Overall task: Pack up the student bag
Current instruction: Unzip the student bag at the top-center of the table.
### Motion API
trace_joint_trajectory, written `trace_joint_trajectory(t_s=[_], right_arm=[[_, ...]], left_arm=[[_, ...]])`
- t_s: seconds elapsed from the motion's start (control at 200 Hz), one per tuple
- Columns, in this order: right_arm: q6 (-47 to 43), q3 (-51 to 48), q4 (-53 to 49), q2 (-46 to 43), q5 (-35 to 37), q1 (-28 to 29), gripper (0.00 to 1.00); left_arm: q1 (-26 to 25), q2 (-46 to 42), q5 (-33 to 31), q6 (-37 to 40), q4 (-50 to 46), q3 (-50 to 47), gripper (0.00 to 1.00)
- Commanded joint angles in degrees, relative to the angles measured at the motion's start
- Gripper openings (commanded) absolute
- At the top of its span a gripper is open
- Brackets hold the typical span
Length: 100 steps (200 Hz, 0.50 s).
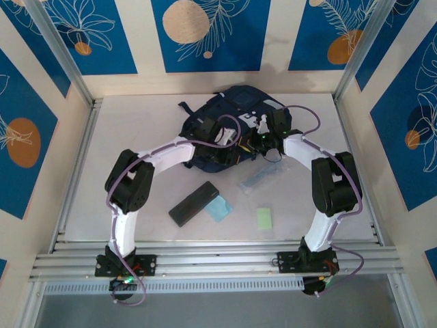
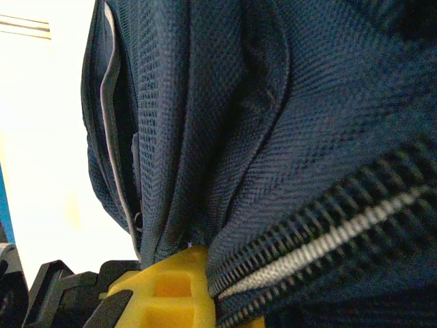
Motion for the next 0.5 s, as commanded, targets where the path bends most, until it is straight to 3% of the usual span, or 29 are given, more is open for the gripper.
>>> trace_joint_trajectory(t_s=[0.0, 0.32, 0.495], right_arm=[[0.72, 0.64, 4.75, -1.14, -5.76, 1.28, 0.00], [1.81, -0.28, 6.32, -1.27, -6.91, 1.41, 0.00], [2.13, -0.33, 6.74, -1.14, -7.21, 1.50, 0.00]], left_arm=[[-0.18, 0.42, -9.56, -1.18, 2.32, -0.29, 0.37], [-0.04, 0.24, -15.97, -5.10, 14.56, -3.21, 0.36], [-0.06, 1.98, -8.75, -5.82, 16.96, -2.26, 0.10]])
